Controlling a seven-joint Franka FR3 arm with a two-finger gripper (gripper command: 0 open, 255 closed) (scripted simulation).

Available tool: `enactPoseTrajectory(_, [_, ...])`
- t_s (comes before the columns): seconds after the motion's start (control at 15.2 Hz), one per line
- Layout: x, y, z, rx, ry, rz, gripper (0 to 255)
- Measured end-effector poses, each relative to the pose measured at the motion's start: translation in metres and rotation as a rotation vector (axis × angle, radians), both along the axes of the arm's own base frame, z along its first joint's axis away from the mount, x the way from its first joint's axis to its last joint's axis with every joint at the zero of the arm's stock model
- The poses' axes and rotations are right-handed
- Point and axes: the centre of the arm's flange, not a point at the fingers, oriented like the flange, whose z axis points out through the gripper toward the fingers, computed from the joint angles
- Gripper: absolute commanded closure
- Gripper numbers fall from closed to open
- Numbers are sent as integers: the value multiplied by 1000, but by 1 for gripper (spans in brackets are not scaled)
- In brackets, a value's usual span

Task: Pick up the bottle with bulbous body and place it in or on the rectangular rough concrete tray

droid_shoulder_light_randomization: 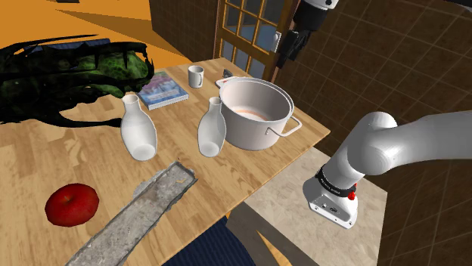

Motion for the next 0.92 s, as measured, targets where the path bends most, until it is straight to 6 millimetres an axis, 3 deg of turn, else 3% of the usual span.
enactPoseTrajectory(0.33, [20, 26, -23, -2, 3, 5, 0])
enactPoseTrajectory(0.92, [73, 109, -89, -7, 9, 19, 0])
